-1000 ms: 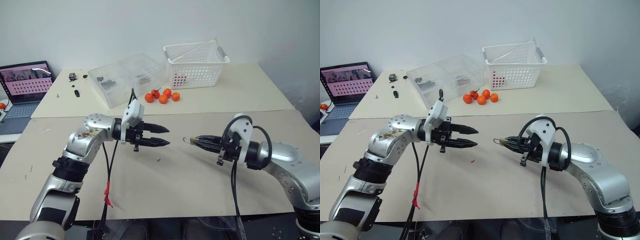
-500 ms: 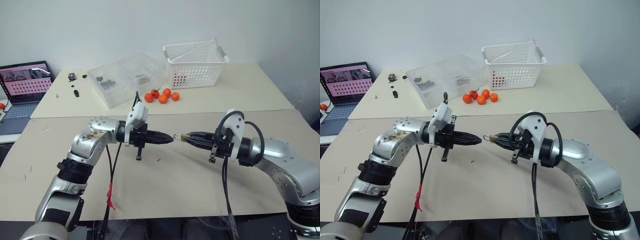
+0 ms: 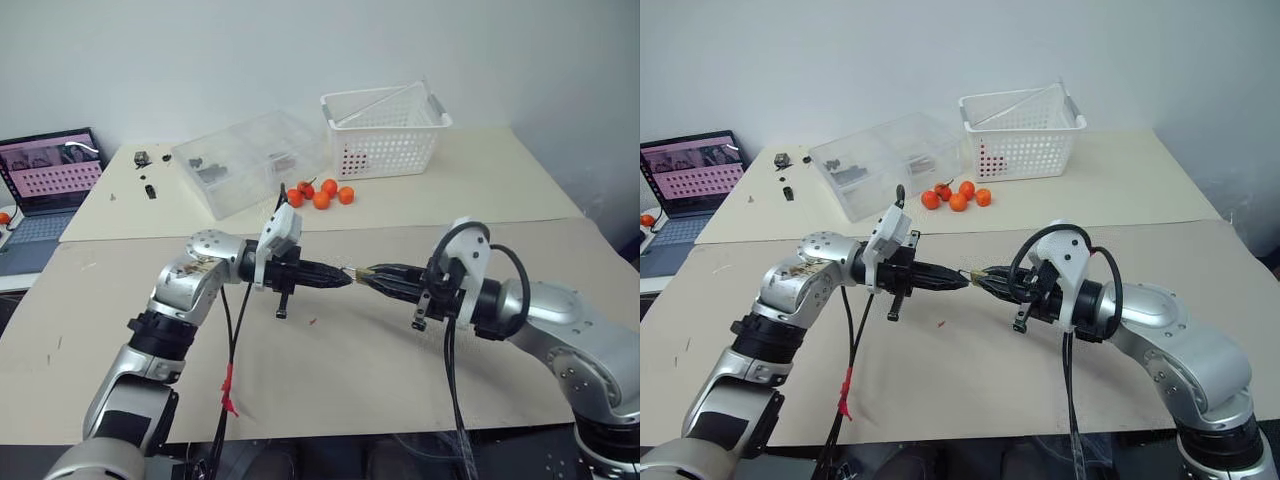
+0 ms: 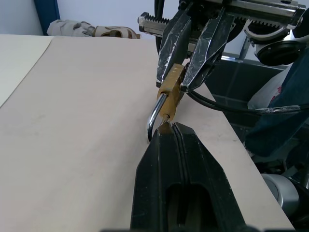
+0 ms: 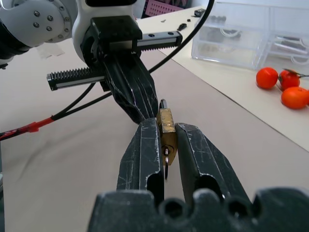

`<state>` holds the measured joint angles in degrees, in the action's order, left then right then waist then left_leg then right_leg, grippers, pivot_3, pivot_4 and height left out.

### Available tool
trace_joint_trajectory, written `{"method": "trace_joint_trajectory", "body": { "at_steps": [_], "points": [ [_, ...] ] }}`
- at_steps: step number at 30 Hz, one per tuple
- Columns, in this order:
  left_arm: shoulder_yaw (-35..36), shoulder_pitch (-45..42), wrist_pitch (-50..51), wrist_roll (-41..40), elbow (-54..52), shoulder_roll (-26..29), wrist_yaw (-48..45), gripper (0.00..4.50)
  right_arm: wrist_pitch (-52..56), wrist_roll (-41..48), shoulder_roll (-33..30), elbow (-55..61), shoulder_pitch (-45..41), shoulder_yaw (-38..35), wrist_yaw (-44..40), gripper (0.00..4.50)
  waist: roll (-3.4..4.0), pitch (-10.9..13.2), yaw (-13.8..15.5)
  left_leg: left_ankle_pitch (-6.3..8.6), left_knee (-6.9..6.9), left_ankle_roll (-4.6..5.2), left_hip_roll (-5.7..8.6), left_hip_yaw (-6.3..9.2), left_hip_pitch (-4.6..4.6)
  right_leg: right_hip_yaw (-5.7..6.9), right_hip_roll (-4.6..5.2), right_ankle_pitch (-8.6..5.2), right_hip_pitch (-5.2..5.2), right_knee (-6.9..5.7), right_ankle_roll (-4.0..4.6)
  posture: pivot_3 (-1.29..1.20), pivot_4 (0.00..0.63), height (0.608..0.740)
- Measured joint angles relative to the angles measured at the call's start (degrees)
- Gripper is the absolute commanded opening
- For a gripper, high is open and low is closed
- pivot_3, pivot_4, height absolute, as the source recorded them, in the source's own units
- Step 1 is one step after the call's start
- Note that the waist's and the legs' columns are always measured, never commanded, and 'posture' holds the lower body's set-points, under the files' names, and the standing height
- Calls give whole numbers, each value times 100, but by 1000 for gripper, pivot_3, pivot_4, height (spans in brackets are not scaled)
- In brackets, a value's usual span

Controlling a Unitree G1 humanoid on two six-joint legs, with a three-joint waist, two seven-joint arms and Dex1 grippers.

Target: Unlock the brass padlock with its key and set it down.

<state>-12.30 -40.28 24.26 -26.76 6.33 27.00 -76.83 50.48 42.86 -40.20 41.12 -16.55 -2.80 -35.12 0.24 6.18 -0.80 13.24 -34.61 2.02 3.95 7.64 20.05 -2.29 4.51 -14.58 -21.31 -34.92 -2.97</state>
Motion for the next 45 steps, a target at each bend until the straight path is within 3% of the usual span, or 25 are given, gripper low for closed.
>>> {"method": "trace_joint_trajectory", "body": {
  "at_steps": [26, 34, 37, 41, 42, 45],
  "points": [
    [1, -115, -54, 210, 219, -149, -18, 47, -7, 336, -49, 102, -128, -20, 154, 92, 1, -1, 7, 1, 2, 1, -19, -1, -5, 2, -12, 4, 1, 4, 7, 0, 150, 740],
    [167, -345, -247, 429, 587, 39, 169, 47, -687, -450, -426, -219, 460, 28, -333, 92, -1, 1, -10, 1, 0, 1, -15, -7, -3, 2, -15, 4, -1, 4, 6, 0, 150, 740],
    [297, -425, -297, 465, 637, 213, 202, 656, -1051, -807, -449, -428, 437, 169, -500, 92, 0, 0, -24, 1, 1, 2, -21, -9, -9, 1, -19, 4, -1, 3, 6, 0, 150, 740],
    [446, -199, -11, 361, 311, 570, 110, 2239, -2028, -1844, -443, -960, 231, 788, -751, 92, 1, 0, -27, 1, 8, 1, -22, -11, -11, 1, -21, 3, -4, 3, 6, 0, 150, 740],
    [445, -147, 47, 326, 254, 619, 83, 2461, -2136, -1951, -440, -1018, 198, 858, -769, 92, 1, 1, -38, 1, 9, 1, -23, -14, -12, -1, -21, 3, -6, 2, 6, 0, 150, 740],
    [475, 415, 691, -59, -421, 1146, -173, 3653, -3182, -2826, -322, -1511, -71, 1359, -894, 92, 0, 2, -87, 0, 19, -1, -25, -17, -12, -3, -22, 3, -17, -1, 6, 0, 150, 740]
  ]
}}
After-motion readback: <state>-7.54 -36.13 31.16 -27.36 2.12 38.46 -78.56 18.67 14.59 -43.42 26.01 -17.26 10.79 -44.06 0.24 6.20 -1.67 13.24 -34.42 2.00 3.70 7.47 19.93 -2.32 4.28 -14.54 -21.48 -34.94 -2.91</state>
